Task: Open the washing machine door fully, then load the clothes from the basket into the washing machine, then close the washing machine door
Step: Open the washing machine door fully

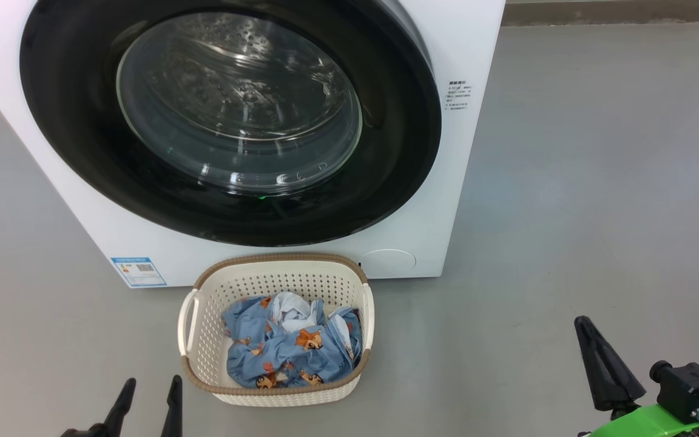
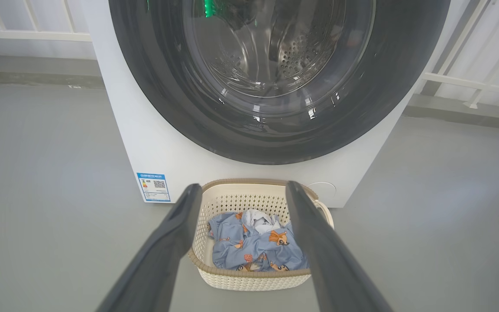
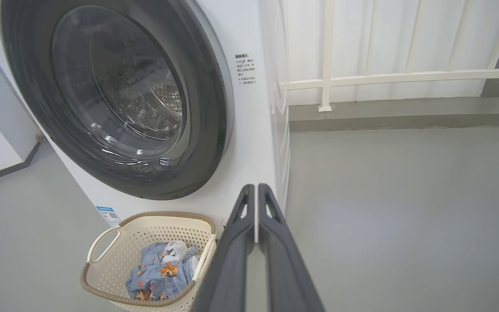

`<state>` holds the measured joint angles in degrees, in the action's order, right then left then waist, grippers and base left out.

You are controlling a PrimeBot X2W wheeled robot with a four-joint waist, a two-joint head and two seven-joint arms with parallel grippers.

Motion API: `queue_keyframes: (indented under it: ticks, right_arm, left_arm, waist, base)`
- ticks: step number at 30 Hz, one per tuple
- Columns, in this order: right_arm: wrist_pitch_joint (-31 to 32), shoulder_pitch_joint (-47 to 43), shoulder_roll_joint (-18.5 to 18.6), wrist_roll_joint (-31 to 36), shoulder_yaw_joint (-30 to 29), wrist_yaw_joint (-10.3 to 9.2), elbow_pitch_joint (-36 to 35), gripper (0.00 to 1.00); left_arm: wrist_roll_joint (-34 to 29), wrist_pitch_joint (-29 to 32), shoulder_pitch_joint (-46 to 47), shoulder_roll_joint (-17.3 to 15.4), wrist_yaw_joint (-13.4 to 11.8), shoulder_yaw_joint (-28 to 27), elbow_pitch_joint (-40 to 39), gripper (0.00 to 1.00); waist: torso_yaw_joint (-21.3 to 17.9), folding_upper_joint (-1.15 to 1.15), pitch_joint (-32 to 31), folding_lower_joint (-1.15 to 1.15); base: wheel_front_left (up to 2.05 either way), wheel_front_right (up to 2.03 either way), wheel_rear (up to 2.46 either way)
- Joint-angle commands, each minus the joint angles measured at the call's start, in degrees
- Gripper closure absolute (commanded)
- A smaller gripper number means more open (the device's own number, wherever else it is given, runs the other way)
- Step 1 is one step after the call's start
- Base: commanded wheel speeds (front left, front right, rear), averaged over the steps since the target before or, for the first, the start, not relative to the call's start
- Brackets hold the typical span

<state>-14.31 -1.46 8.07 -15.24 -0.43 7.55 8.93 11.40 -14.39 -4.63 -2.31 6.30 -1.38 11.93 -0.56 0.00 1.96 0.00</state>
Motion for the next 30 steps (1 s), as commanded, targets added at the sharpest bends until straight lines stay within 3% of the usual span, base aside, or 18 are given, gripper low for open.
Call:
queue_keyframes:
  ticks: [1,7,16,26,30]
  right_arm:
    - [-0.69,0.42,1.1,-0.6,1.65,-0.06,-1.28,1.0]
    - [-0.69,0.28,0.33,-1.42,1.3,-0.06,-1.45,1.0]
    - [-0.69,0.31,-1.55,-8.0,-0.47,-0.06,-0.68,1.0]
    - [-0.69,2.09,-4.41,-21.32,-8.51,-0.06,-0.08,1.0]
    - [-0.69,4.53,-5.09,-32.2,-14.89,-0.06,1.96,1.0]
  left_arm:
    - [0.2,-0.61,1.44,-0.56,-0.19,-2.0,-1.12,0.0]
    - [0.31,-0.61,1.32,-0.56,-0.14,-2.0,-1.16,0.0]
    - [0.5,-0.61,1.01,-0.56,-0.04,-1.94,-1.28,0.0]
    - [1.27,-0.61,0.84,-0.56,-0.38,-1.48,-1.64,0.0]
    - [1.64,-0.61,0.85,-0.56,-0.45,-1.5,-1.8,0.0]
  waist:
    - [-0.01,0.0,0.04,0.0]
    - [-0.05,0.0,0.17,0.0]
    - [-0.08,0.0,0.41,0.0]
    - [-0.07,0.0,1.02,0.0]
    - [-0.1,0.0,1.69,0.0]
  base:
    - [0.0,0.0,0.0]
    - [0.0,0.0,0.0]
    - [0.0,0.0,0.0]
    - [0.0,0.0,0.0]
    - [0.0,0.0,0.0]
